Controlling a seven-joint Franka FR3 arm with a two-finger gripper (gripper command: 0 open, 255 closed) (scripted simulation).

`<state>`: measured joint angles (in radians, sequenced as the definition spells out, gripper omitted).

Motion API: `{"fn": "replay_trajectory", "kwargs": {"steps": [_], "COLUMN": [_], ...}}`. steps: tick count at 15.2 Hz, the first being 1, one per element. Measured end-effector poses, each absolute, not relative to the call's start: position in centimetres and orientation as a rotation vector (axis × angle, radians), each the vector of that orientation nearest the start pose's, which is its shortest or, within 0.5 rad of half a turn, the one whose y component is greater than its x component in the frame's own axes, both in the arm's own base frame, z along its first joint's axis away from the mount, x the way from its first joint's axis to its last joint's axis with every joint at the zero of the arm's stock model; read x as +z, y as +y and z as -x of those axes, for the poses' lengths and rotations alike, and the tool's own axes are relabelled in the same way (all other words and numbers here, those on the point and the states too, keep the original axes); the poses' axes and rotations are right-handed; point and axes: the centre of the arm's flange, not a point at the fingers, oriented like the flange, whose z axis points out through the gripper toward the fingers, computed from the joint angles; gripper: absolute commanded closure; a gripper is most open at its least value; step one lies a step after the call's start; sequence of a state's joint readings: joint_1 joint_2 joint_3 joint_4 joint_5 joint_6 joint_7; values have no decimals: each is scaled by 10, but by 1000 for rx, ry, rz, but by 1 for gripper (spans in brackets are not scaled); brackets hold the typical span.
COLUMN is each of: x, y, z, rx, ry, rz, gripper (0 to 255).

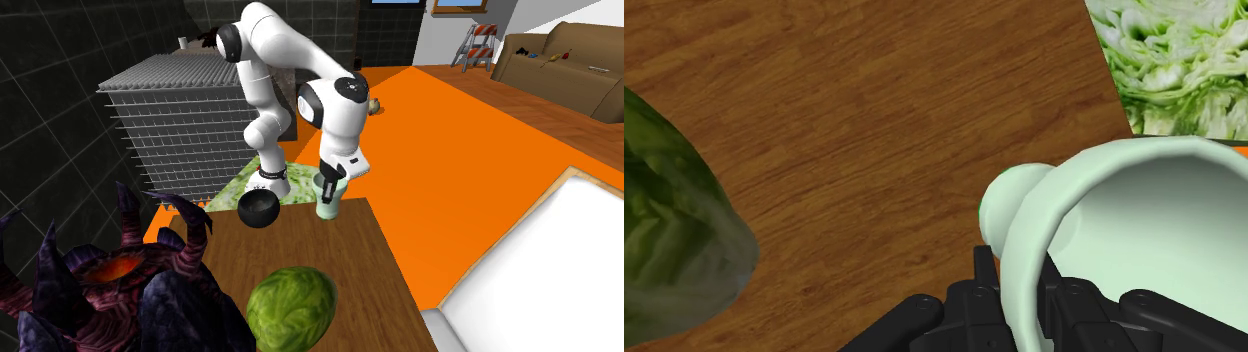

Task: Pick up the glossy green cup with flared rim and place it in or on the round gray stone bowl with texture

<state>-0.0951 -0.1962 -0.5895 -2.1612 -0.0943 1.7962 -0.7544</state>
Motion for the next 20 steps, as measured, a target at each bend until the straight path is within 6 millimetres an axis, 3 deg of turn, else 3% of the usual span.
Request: {"fn": "replay_trajectory", "kwargs": {"steps": [16, 20], "x": [534, 546], "y": [-315, -320], "z": [-360, -325], "rx": [207, 207], "ry": [-179, -179], "rz": [2984, 2984], "gripper": [255, 255]}}
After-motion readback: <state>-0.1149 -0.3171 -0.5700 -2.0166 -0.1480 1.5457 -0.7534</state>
